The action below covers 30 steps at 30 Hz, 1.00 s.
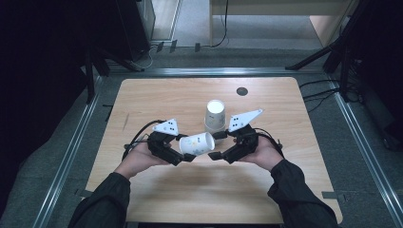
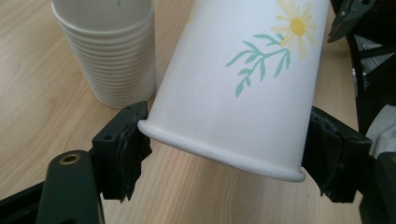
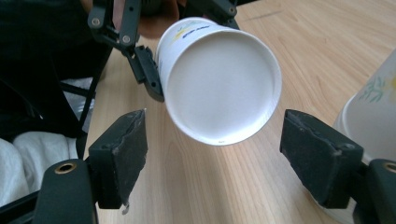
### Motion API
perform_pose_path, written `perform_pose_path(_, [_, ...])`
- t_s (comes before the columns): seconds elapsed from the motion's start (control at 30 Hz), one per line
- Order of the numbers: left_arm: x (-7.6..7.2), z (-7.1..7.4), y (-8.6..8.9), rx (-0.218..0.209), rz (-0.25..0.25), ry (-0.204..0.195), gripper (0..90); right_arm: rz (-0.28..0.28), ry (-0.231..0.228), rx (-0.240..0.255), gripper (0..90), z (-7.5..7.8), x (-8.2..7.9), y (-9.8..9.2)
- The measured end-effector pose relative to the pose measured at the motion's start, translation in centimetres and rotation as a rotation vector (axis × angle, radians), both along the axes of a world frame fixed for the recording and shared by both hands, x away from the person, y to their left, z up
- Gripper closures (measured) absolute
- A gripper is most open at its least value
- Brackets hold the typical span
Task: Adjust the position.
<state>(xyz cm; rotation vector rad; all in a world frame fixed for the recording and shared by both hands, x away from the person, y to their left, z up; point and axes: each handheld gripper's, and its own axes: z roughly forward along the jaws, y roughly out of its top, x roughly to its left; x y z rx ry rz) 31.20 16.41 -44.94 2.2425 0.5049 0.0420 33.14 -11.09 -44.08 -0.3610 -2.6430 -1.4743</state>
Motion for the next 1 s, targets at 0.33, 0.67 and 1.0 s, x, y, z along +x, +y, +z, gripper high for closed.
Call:
perform_pose_path(0.33, [0.5,0.6,-1.2,0.103,-0.054,0.048,22.9,-0.016,-0.028,-0.038,23.8,-0.4,-0.4,-0.2])
perform_pose_path(0.67, [1.2,1.0,-2.0,0.233,-0.08,0.06,22.9,-0.01,-0.046,-0.059,23.8,-0.7,-0.5,0.4])
perform_pose_path(1.0, [1.2,-0.1,-3.5,0.364,-0.115,0.056,23.0,0.003,-0.058,-0.102,24.1,-1.7,-0.3,1.8])
